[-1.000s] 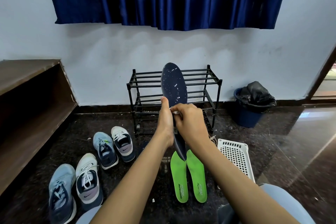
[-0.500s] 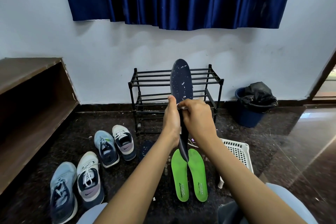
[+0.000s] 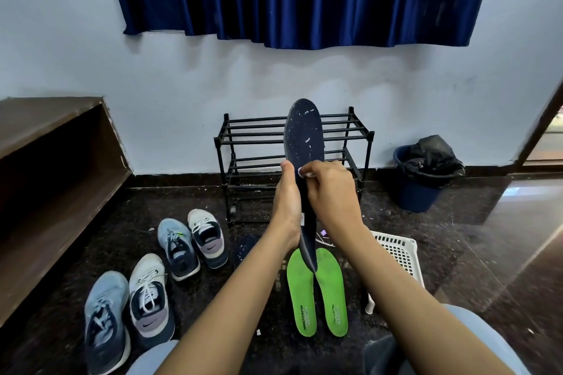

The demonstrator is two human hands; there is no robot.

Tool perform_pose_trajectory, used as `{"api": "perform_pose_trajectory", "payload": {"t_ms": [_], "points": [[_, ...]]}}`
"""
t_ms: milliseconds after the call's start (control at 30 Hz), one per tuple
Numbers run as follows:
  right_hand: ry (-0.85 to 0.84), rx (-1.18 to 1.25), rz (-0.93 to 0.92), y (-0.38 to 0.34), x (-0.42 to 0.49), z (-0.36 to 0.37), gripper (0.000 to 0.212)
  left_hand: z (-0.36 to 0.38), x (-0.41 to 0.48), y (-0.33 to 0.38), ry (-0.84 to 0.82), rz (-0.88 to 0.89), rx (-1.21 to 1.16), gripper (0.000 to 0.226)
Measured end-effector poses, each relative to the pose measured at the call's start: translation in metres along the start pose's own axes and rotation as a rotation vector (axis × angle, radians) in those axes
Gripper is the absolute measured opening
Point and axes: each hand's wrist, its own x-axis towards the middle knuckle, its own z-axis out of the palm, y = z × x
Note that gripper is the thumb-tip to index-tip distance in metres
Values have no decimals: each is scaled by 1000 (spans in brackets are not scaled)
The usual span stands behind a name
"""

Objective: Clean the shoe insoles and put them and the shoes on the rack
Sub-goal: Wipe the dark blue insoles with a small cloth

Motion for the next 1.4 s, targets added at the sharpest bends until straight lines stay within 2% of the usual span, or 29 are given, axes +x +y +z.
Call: {"api": "perform_pose_trajectory", "payload": {"t_ms": [233,500,600,833,1100,1300,1400], "points": [[-88,10,-122,-10,-13,2,26,-6,-7,16,-23,-66,-76,64],[22,25,-20,4,3,-4,22,5,-16,7,-157,-127,-128,64],[18,26,-35,3,-1,-4,24,3,-17,11,-189,-85,-127,64],[-81,33,-110,-4,-15,5,24,-7,-12,23,-97,-35,-108,69],[0,-14,-38,1,-2,2,25,2,-16,14,-146,-115,-92,69],[-93,-28,-108,-8,-14,5,26,-7,-13,20,-45,-64,-49,72],[-105,-24,-127,-9,-16,4,25,-7,-16,20,-50,-54,-60,70]]}}
